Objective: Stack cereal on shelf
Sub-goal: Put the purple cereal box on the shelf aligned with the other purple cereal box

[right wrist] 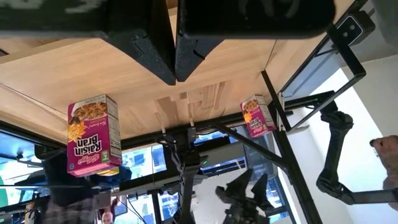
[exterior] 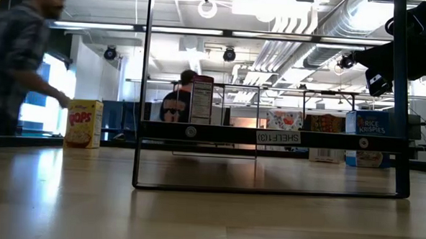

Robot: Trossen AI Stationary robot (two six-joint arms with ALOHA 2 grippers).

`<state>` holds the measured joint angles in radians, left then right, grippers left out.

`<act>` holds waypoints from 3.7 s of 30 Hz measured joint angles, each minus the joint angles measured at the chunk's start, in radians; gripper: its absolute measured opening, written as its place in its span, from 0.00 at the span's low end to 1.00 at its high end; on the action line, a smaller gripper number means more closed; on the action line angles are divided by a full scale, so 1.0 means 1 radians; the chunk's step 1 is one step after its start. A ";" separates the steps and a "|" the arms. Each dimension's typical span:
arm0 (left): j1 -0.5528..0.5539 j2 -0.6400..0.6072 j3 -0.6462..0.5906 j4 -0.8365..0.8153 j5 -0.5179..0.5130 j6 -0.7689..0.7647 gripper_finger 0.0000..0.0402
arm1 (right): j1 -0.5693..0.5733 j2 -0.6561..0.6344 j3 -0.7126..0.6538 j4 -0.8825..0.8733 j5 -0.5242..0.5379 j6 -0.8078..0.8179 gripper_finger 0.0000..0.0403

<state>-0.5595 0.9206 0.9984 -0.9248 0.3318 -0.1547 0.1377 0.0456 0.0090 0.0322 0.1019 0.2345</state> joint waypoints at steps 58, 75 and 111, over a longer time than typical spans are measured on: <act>-0.514 0.689 0.139 -0.074 -0.370 -0.365 0.69 | 0.000 0.000 0.000 0.000 0.000 0.000 0.00; -0.426 0.553 0.143 -0.104 -0.269 -0.383 0.40 | 0.000 0.000 0.000 0.000 0.000 0.000 0.00; 0.554 0.822 0.517 0.172 -0.441 -0.509 0.39 | 0.000 0.000 0.000 0.000 0.000 0.000 0.00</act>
<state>-0.0057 1.7422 1.5154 -0.7527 -0.1091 -0.6634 0.1378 0.0456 0.0090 0.0322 0.1017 0.2345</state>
